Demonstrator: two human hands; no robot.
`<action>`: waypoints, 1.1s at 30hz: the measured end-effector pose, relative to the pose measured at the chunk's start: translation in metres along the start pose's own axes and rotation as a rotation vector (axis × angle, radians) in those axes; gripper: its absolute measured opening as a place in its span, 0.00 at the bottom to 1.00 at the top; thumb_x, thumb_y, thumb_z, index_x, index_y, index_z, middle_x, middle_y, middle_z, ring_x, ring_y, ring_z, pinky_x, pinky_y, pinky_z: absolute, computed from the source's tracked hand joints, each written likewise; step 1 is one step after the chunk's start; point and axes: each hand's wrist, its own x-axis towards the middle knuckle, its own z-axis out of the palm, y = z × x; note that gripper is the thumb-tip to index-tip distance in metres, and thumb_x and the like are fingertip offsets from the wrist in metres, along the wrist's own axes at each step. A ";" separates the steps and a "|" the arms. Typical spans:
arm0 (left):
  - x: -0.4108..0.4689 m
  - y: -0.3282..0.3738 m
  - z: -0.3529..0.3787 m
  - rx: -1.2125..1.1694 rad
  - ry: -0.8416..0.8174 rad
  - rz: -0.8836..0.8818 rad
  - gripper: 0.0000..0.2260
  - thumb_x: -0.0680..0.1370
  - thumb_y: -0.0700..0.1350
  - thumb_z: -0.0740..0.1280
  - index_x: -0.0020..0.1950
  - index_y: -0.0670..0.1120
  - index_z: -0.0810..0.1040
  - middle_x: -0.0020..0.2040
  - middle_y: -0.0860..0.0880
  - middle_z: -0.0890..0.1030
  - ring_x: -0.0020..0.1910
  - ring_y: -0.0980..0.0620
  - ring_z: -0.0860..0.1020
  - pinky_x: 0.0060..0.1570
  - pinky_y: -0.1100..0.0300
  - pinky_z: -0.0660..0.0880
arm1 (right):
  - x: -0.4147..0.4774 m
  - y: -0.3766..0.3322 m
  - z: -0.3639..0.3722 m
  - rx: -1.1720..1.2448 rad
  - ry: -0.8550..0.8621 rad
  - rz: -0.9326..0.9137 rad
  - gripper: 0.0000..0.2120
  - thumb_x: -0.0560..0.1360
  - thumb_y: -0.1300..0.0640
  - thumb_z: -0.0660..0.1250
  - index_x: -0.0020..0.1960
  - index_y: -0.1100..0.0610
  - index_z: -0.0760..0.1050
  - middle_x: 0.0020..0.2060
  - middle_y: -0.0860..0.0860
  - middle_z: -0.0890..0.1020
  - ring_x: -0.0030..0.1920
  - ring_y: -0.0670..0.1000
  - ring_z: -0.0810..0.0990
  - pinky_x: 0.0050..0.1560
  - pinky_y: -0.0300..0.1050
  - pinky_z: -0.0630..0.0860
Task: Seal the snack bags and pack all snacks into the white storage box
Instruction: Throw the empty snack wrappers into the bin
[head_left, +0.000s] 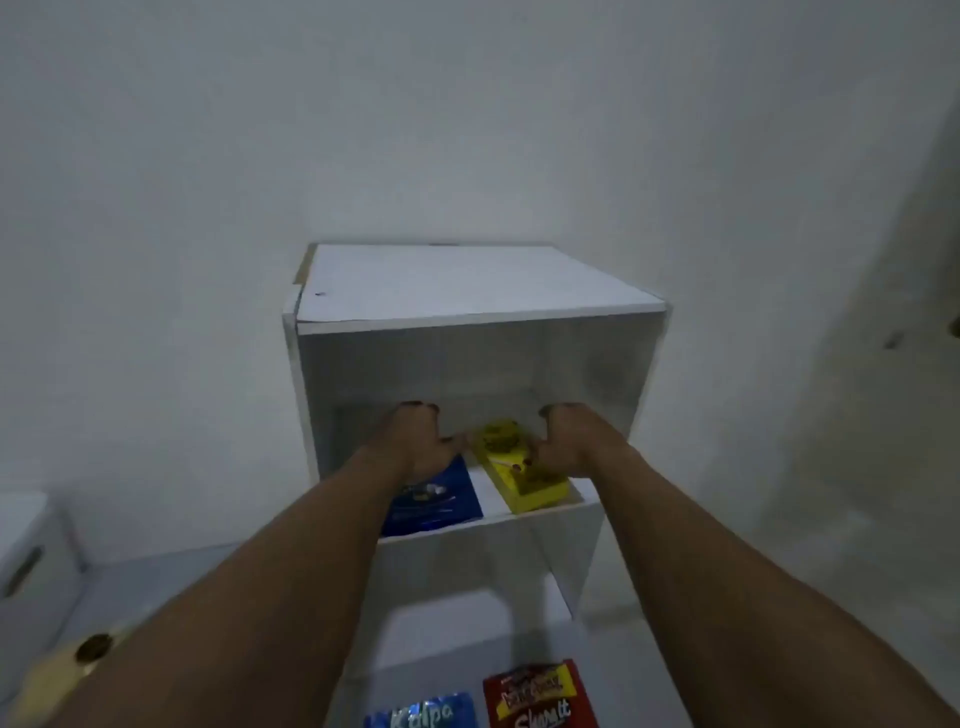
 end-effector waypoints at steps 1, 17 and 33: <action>0.007 -0.003 0.005 -0.028 -0.001 -0.026 0.24 0.73 0.65 0.63 0.58 0.47 0.79 0.54 0.47 0.82 0.51 0.48 0.79 0.53 0.52 0.79 | 0.011 0.003 0.005 0.010 -0.022 0.002 0.27 0.75 0.43 0.64 0.65 0.60 0.74 0.63 0.58 0.78 0.60 0.58 0.77 0.59 0.51 0.76; 0.048 -0.043 0.052 0.244 -0.197 -0.462 0.38 0.71 0.63 0.70 0.75 0.46 0.63 0.68 0.44 0.71 0.62 0.45 0.73 0.59 0.53 0.74 | 0.107 0.019 0.045 0.171 -0.420 0.031 0.52 0.66 0.41 0.77 0.79 0.55 0.52 0.75 0.54 0.65 0.70 0.56 0.70 0.66 0.48 0.72; 0.068 -0.042 0.042 0.164 -0.151 -0.582 0.45 0.65 0.50 0.80 0.76 0.48 0.59 0.73 0.44 0.68 0.70 0.43 0.68 0.67 0.50 0.70 | 0.113 0.026 0.025 0.465 -0.341 -0.043 0.38 0.67 0.64 0.78 0.71 0.57 0.64 0.61 0.56 0.77 0.47 0.52 0.80 0.44 0.48 0.81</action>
